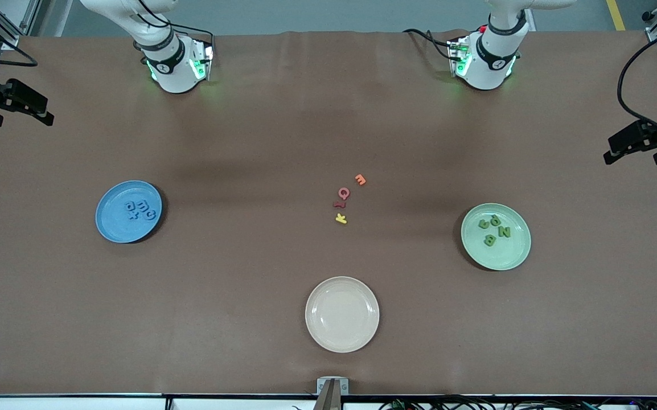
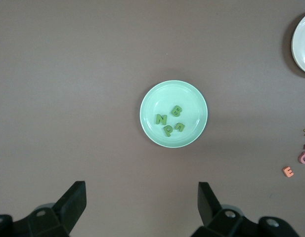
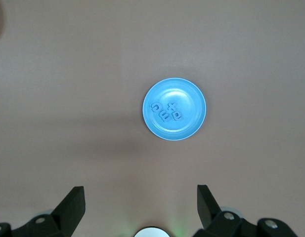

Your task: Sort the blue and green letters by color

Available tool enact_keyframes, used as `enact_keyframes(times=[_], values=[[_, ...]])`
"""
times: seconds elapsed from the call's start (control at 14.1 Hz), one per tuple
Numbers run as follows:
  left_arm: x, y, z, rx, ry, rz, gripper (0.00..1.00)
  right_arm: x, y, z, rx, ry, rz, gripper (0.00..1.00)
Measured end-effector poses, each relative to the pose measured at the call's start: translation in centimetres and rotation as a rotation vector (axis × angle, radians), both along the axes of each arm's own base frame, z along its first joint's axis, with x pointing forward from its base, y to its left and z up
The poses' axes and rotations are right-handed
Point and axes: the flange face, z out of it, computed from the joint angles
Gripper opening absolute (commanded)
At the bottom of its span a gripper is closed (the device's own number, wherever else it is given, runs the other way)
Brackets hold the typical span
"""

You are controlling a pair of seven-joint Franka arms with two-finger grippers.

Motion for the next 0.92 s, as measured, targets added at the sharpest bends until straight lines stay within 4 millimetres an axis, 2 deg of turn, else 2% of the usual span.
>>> enact_keyframes(times=[0.35, 0.57, 0.71, 0.92], values=[[-0.4, -0.1, 0.9, 0.001, -0.037, -0.001, 0.99, 0.0, 0.0, -0.1, 0.000, 0.002, 0.001, 1.00], [0.8, -0.8, 1.8, 0.007, -0.065, -0.013, 0.99, 0.0, 0.0, -0.1, 0.000, 0.003, 0.001, 1.00], [1.4, -1.4, 1.7, 0.008, -0.066, -0.023, 0.99, 0.0, 0.0, -0.1, 0.000, 0.004, 0.001, 1.00], [1.7, -1.2, 1.4, 0.009, -0.061, -0.020, 0.99, 0.0, 0.0, -0.2, 0.000, 0.005, 0.001, 1.00]])
